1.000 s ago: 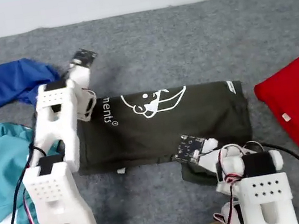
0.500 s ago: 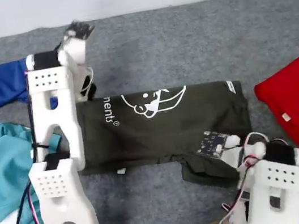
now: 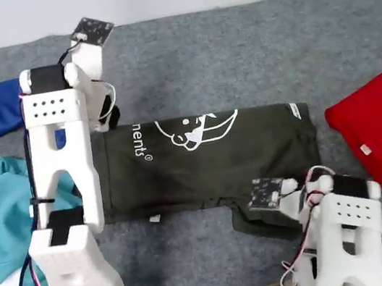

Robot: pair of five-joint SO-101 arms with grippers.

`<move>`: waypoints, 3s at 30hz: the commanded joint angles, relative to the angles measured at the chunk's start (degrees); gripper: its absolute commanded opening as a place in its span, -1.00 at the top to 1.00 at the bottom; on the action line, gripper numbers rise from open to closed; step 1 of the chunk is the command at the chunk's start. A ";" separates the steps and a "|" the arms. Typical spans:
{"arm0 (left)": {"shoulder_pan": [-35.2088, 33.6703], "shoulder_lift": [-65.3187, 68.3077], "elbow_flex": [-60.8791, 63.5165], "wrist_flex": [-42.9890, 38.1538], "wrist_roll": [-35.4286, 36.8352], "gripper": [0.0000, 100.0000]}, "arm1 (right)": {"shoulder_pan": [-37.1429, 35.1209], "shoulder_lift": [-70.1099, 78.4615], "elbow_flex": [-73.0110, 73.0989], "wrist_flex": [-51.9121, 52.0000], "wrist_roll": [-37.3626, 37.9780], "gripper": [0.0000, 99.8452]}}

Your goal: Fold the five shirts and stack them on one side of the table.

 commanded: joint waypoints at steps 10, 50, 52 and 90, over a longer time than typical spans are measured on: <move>-0.26 -4.13 1.10 1.32 0.26 0.72 | -11.21 0.75 15.03 -20.79 -5.98 0.60; 0.18 -3.96 1.19 1.32 0.35 0.72 | -10.07 44.62 -42.81 -20.26 -10.29 0.96; 0.26 -3.96 2.07 1.32 0.35 0.72 | -10.86 47.43 -44.75 -20.18 -10.64 0.89; -8.44 -0.88 13.23 -0.70 2.99 0.60 | -4.70 43.12 -58.46 4.97 -44.92 0.58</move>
